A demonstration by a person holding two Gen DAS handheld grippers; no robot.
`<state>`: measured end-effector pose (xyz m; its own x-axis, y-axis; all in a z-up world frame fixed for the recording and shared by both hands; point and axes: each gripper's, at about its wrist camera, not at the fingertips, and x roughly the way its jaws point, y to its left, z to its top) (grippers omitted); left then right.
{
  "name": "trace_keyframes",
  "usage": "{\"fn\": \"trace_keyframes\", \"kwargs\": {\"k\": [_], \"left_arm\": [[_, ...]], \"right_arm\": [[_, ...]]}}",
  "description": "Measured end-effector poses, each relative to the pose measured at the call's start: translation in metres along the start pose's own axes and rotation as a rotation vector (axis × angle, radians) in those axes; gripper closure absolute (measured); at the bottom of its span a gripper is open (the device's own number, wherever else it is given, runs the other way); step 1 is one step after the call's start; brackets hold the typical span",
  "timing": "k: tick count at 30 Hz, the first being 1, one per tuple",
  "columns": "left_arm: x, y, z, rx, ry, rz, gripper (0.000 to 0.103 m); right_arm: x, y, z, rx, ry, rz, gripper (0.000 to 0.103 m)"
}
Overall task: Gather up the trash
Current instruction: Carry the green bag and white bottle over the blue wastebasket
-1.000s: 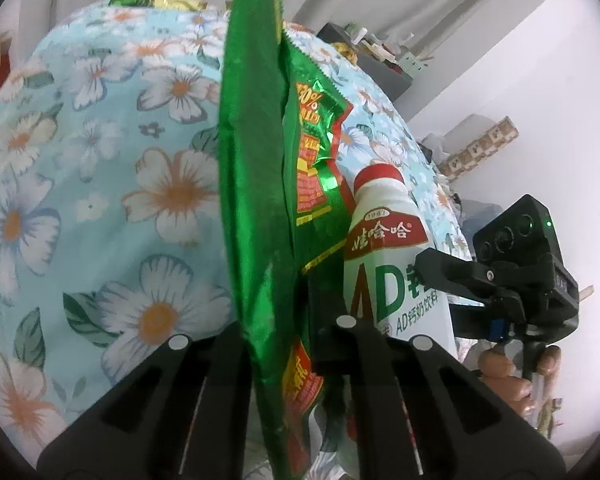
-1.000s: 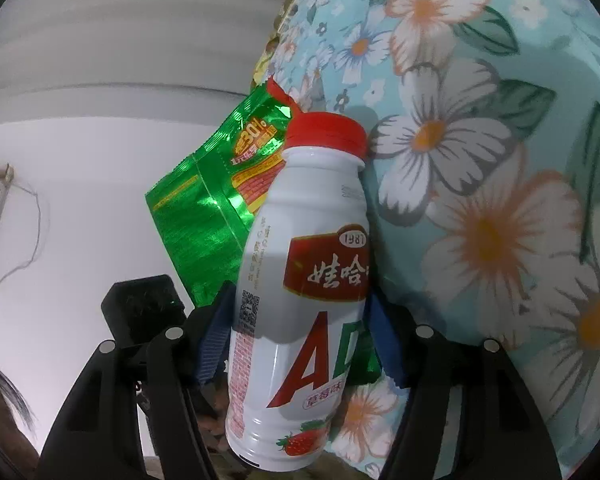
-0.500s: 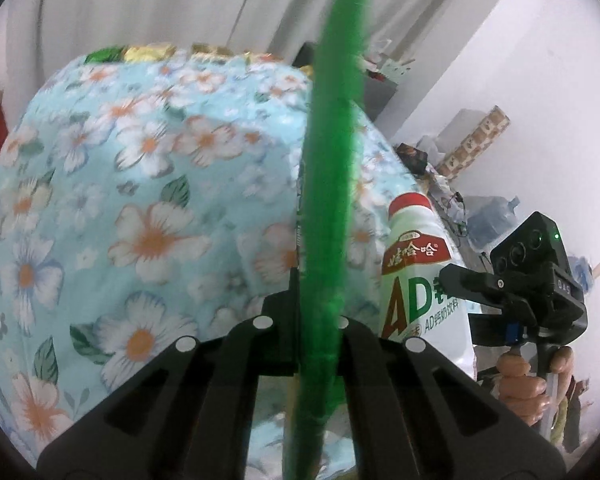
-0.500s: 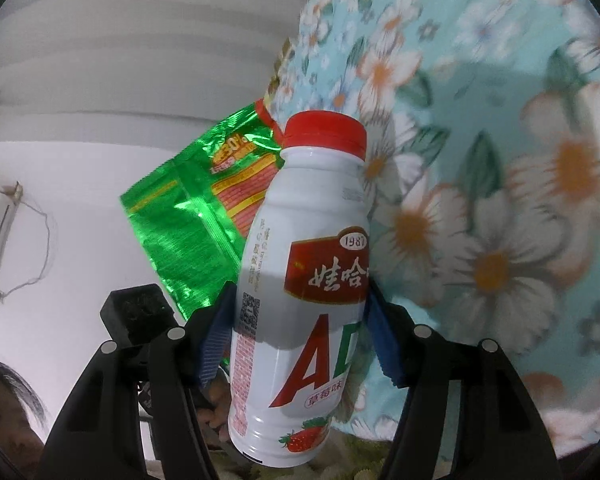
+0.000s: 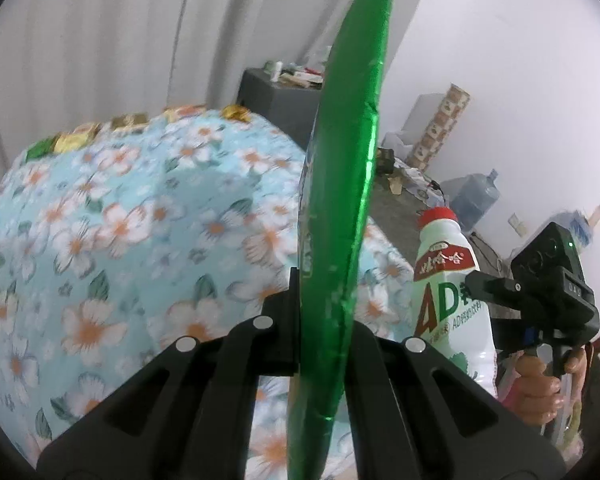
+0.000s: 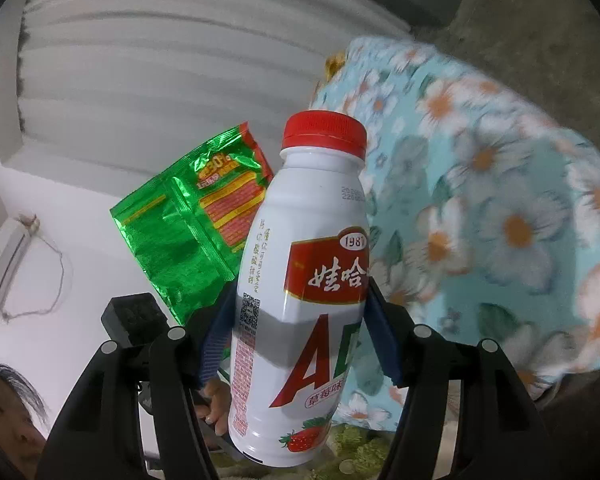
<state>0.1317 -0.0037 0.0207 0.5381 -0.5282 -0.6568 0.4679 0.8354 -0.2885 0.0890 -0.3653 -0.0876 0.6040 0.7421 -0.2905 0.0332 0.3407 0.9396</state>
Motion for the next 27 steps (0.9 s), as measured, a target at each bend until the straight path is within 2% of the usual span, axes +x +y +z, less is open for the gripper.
{"fn": "trace_keyframes", "kwargs": {"k": [11,21,24,27], "left_arm": [[0.015,-0.066,0.017,0.171,-0.031,0.016,0.103],[0.039,-0.114,0.024,0.307,-0.043,0.044,0.103],[0.045,-0.125,0.025,0.319,-0.030,0.019,0.103],[0.060,-0.135,0.029,0.300,0.030,-0.060,0.103]], "right_arm": [[-0.090,-0.022,-0.008,0.042,-0.141,0.023,0.042],[-0.093,-0.024,-0.009,0.066,-0.219,0.010,0.042],[-0.103,-0.019,-0.015,0.065,-0.248,-0.022,0.042],[-0.118,-0.009,-0.018,0.045,-0.310,-0.085,0.042]]}}
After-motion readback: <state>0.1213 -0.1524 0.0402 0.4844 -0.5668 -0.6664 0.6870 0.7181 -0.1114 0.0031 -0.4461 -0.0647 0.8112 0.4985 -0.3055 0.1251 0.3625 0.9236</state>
